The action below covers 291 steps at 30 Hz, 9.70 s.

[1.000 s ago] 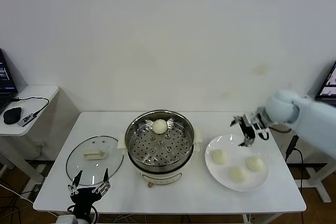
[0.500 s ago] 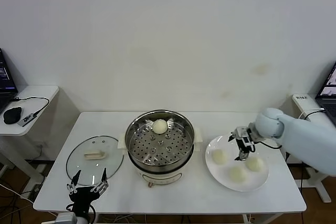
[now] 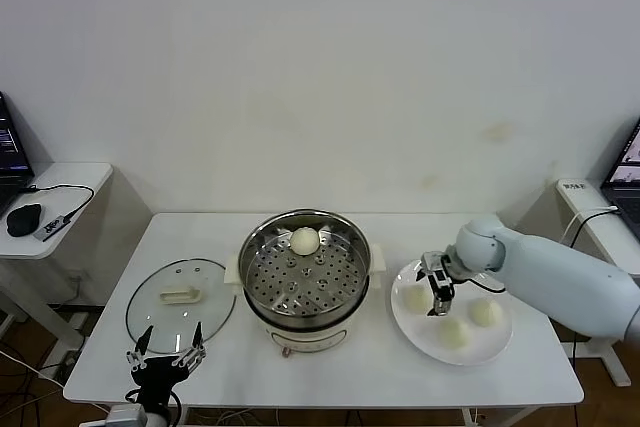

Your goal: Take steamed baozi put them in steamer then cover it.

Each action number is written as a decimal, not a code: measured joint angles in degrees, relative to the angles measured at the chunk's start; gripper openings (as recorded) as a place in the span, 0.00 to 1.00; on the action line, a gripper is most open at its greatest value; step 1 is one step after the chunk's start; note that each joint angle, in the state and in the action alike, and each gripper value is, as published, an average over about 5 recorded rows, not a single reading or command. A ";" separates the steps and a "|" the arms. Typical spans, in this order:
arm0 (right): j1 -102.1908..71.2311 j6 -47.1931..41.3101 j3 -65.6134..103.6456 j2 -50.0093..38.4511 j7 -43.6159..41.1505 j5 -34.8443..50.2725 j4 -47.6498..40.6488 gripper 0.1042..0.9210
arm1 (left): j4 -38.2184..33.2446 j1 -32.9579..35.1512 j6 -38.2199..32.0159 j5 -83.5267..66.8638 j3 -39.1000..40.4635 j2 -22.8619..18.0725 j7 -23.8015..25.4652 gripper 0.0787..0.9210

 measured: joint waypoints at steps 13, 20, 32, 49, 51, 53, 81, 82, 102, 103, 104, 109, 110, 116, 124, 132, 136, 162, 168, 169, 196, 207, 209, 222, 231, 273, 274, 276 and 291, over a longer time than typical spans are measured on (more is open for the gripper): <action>-0.60 -0.68 0.35 1.35 -0.31 -2.28 -1.67 0.75 | 0.72 -0.29 0.03 0.09 0.08 -0.27 -0.05 0.88; -0.82 -0.73 0.77 1.35 -0.74 -2.73 -1.73 0.67 | 0.69 -0.28 0.12 0.20 0.20 -0.35 -0.05 0.88; 2.10 -0.41 0.04 -0.15 -2.42 -1.58 -0.23 0.61 | 0.25 -0.30 0.22 0.21 0.18 -0.24 -0.09 0.88; 27.31 -3.32 -12.08 -4.40 -2.60 11.27 9.84 0.61 | -1.25 -1.04 0.76 -0.07 1.09 0.55 -0.14 0.88; 30.60 -4.35 -13.64 -3.81 -2.05 13.84 11.25 0.61 | -1.32 -1.29 0.78 -0.05 1.23 0.80 -0.14 0.88; 33.39 -5.54 -14.89 -2.81 -1.32 16.58 12.42 0.61 | -1.35 -1.51 0.81 -0.06 1.30 1.08 -0.13 0.88; 32.21 -22.17 -18.11 28.05 15.38 43.00 4.50 0.62 | -1.56 -2.19 0.79 -1.66 -2.20 2.11 -0.16 0.88; 31.67 -22.39 -18.15 28.76 15.66 43.14 3.94 0.62 | -1.58 -2.19 0.78 -1.66 -2.26 2.06 -0.16 0.88; 24.84 -24.26 -18.49 35.28 17.50 42.53 -2.81 0.65 | -0.90 -2.74 0.76 -1.69 -2.45 2.17 -0.15 0.88; 24.78 -24.29 -18.42 35.32 17.48 42.51 -2.83 0.67 | -0.88 -2.77 0.76 -1.69 -2.42 2.17 -0.15 0.88; 24.75 -24.30 -18.34 35.33 17.44 42.46 -2.83 0.70 | -0.86 -2.79 0.76 -1.69 -2.40 2.17 -0.15 0.88; 25.19 -24.29 -17.91 34.93 16.67 41.85 -2.39 0.85 | -0.85 -2.77 0.77 -1.68 -2.35 2.19 -0.14 0.88; 25.46 -24.26 -17.81 34.72 16.42 41.71 -2.20 0.86 | -0.91 -2.76 0.77 -1.67 -2.36 2.20 -0.14 0.88; 28.34 -23.49 -17.59 31.99 13.73 40.54 0.30 0.88 | -1.62 -2.60 0.94 -1.66 -2.40 2.34 -0.14 0.88; 34.82 -19.44 -19.05 22.96 6.68 36.56 7.40 0.88 | -2.75 -1.94 1.16 -1.54 -2.31 2.48 -0.11 0.88; 38.44 -12.75 -20.05 8.67 -0.54 28.70 15.45 0.88 | -3.44 -1.19 1.22 -1.12 -1.80 2.68 -0.01 0.88; 37.97 -9.56 -19.85 0.76 -3.18 23.63 18.83 0.88 | -3.56 -0.81 1.23 -0.73 -1.34 2.57 0.03 0.88; -1.17 -1.15 4.39 -21.27 -5.09 -3.20 21.30 0.88 | -2.73 -0.13 1.16 0.24 -1.49 3.19 0.09 0.88; -6.87 -1.02 7.71 -19.80 -3.72 -5.04 18.94 0.88 | -2.66 -0.04 1.17 0.15 -2.00 3.17 0.10 0.88; -7.56 -1.05 8.10 -19.47 -3.50 -5.21 18.53 0.88 | -2.65 -0.01 1.17 0.15 -2.06 3.15 0.10 0.88; -12.99 -3.25 11.19 -12.42 -1.74 -6.30 12.48 0.69 | -2.03 -0.12 1.15 0.16 -2.78 2.65 0.08 0.88; -11.13 -3.56 11.17 -13.68 -3.53 -5.31 12.77 0.61 | -2.02 -0.27 1.15 0.15 -2.63 2.69 0.07 0.88; -9.98 -3.57 10.77 -14.07 -3.99 -4.77 13.18 0.61 | -2.09 -0.34 1.17 0.15 -2.61 2.77 0.08 0.88; 8.93 -3.42 3.26 -14.25 -6.69 2.52 14.45 0.62 | -2.81 -0.56 1.21 -0.02 -2.36 3.02 0.15 0.88; 25.43 -3.46 -4.84 -8.57 -5.39 9.41 14.87 0.62 | -3.07 -0.65 1.21 -0.25 -2.68 3.38 0.12 0.88; 29.18 23.25 -22.37 23.36 1.40 2.55 12.90 0.65 | -2.36 -0.52 1.06 -0.76 -4.83 0.56 -0.10 0.88; 29.04 23.74 -22.47 23.50 1.34 2.04 12.90 0.65 | -2.31 -0.55 1.05 -0.76 -4.81 0.56 -0.11 0.88; 28.84 24.55 -22.61 23.78 1.29 1.16 12.89 0.65 | -2.22 -0.64 1.03 -0.77 -4.75 0.54 -0.11 0.88; 29.06 27.20 -22.69 24.35 1.46 -1.23 12.88 0.84 | -1.83 -1.03 1.00 -0.79 -4.48 0.44 -0.14 0.88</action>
